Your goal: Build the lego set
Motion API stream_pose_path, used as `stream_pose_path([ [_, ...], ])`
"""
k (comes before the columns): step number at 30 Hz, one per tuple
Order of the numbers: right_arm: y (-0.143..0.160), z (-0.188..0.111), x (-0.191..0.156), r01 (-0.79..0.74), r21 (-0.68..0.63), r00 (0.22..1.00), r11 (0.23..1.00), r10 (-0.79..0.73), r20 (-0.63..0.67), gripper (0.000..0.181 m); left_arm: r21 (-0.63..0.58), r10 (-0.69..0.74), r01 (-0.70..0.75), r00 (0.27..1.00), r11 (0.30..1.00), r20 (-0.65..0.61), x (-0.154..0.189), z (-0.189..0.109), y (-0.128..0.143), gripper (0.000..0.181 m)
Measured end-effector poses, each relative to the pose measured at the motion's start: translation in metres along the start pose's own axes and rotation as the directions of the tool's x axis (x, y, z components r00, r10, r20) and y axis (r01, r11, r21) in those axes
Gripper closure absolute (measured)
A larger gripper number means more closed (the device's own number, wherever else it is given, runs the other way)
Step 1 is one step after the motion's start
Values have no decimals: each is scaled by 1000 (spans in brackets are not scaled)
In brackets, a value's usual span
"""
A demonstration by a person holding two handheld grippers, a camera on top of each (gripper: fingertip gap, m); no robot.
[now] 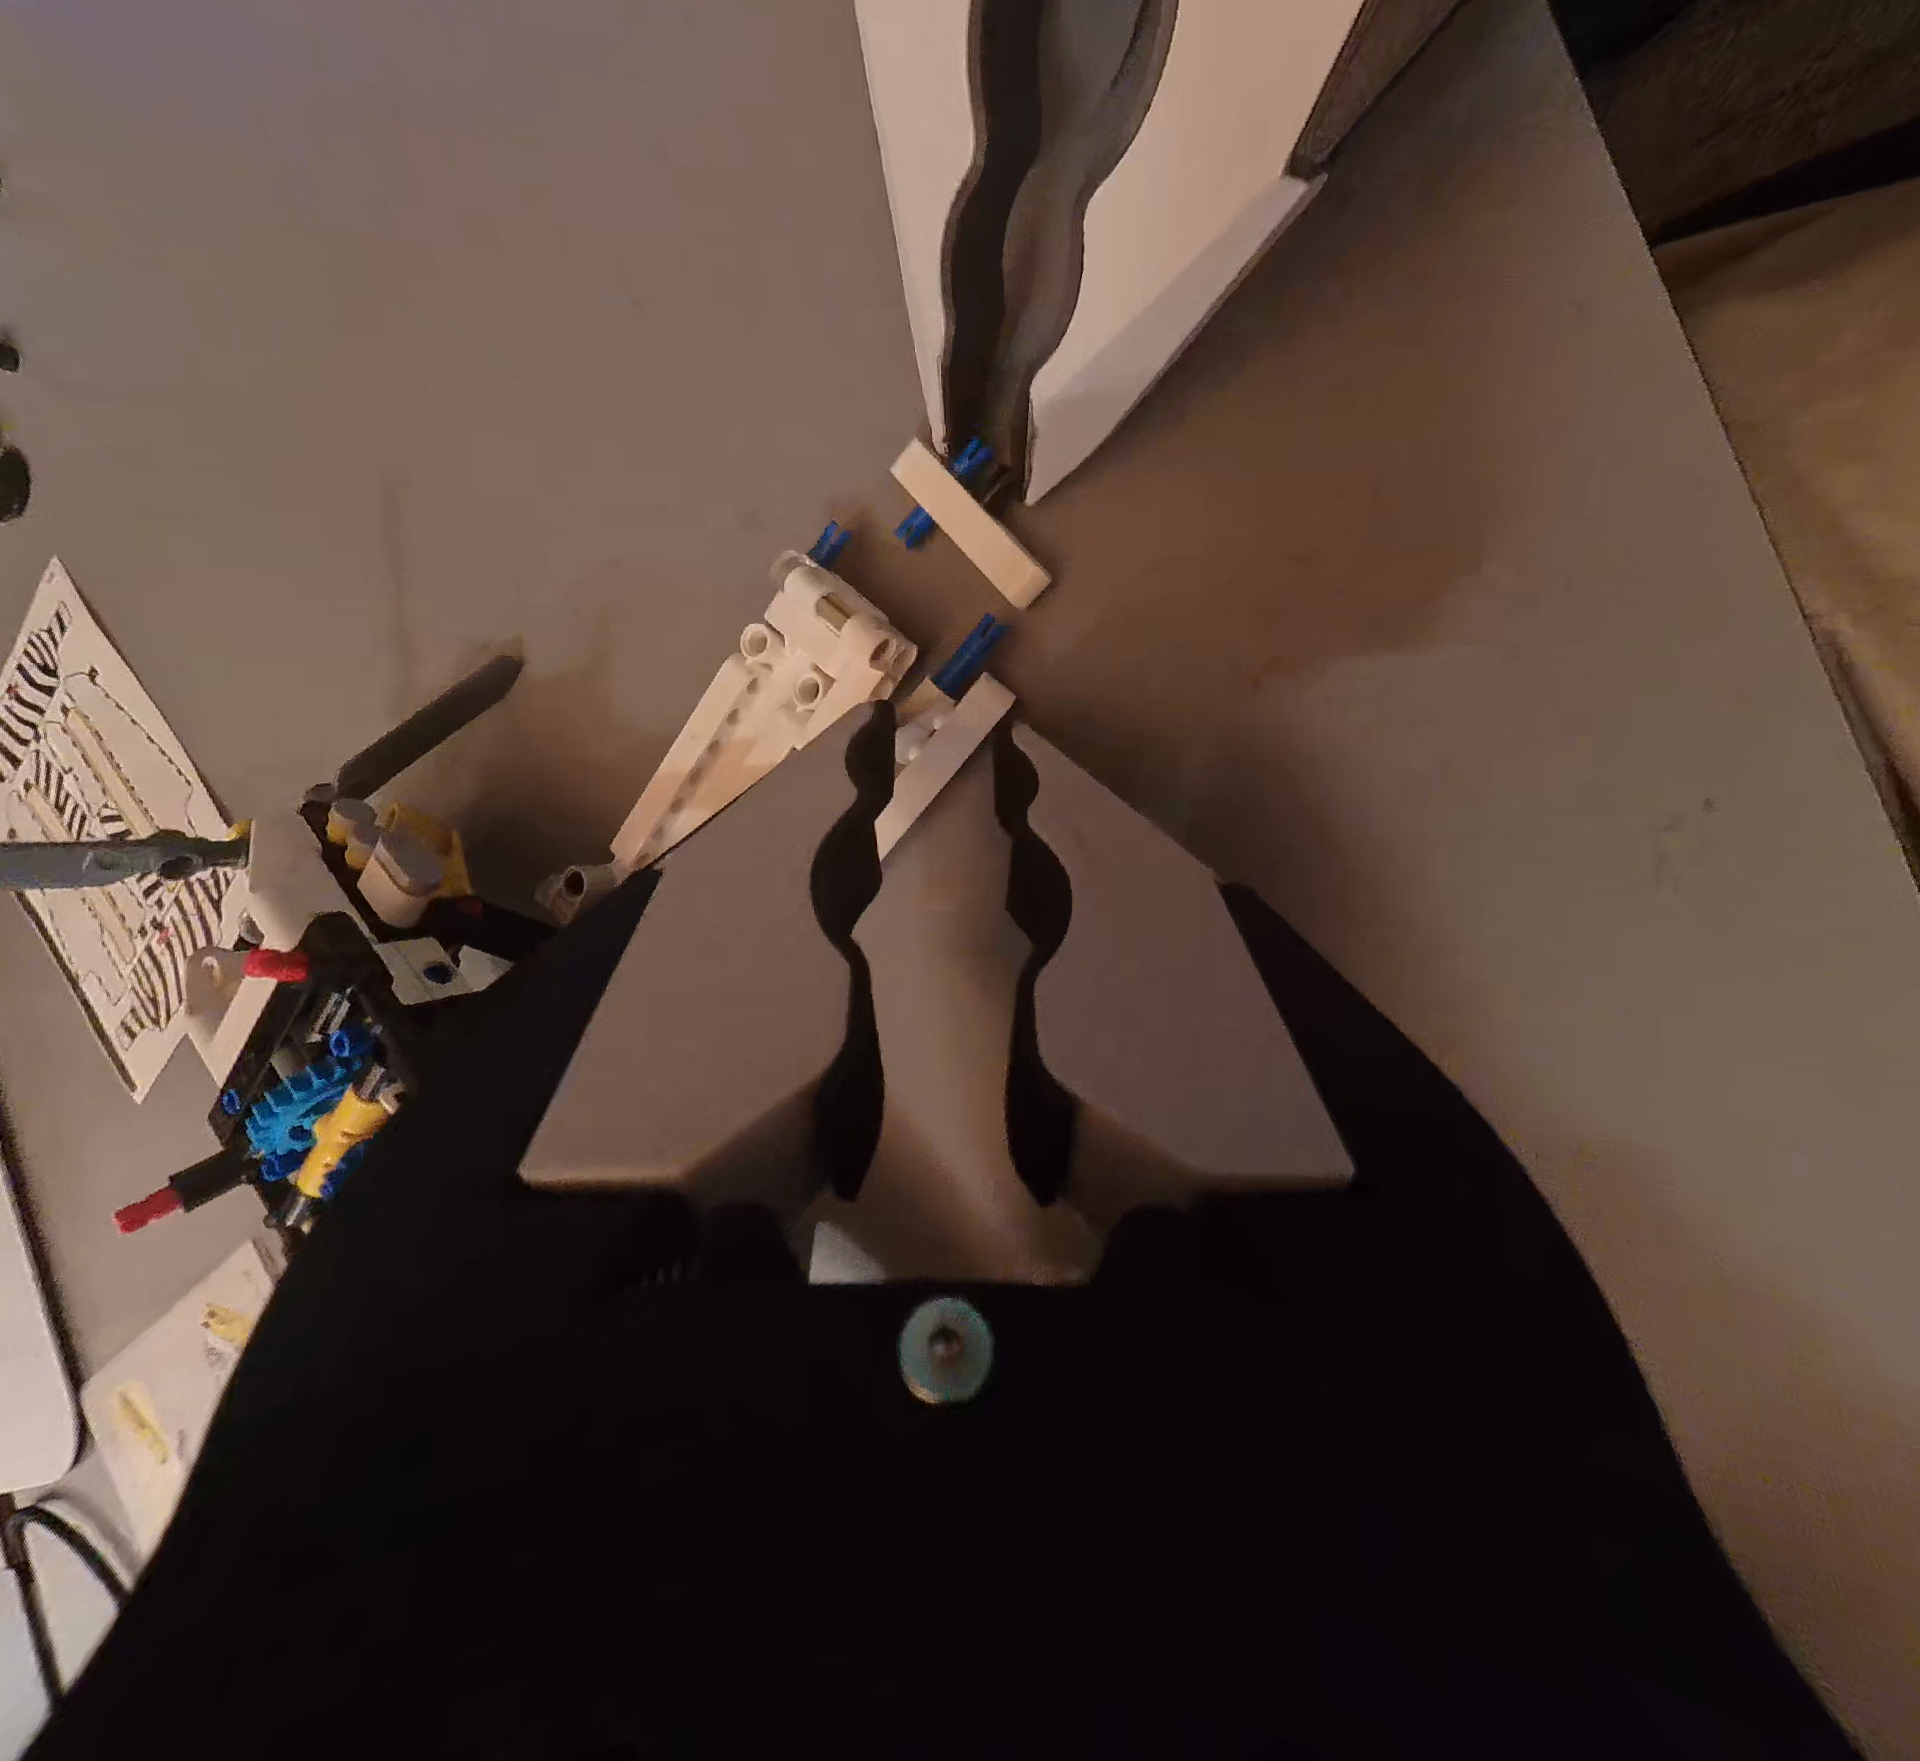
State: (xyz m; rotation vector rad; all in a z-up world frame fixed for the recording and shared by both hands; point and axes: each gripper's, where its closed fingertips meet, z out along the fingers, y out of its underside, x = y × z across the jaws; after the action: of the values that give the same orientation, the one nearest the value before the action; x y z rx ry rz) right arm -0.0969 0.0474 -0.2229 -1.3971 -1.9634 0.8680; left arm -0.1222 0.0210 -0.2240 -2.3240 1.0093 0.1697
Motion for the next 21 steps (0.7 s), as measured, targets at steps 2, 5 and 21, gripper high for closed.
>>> stream_pose_path([
  [2,0,0,0,-12,-2,1000,1000,12,10,170,-7,24,-23,1000,1000,3,-1,-1,1,178],
  [5,0,0,0,-32,-10,999,999,33,30,170,-1,24,-24,1000,1000,-17,0,-1,1,171],
  [21,-7,2,2,102,9,994,995,-102,-28,171,-12,71,-71,997,997,-7,0,-1,4,178],
])
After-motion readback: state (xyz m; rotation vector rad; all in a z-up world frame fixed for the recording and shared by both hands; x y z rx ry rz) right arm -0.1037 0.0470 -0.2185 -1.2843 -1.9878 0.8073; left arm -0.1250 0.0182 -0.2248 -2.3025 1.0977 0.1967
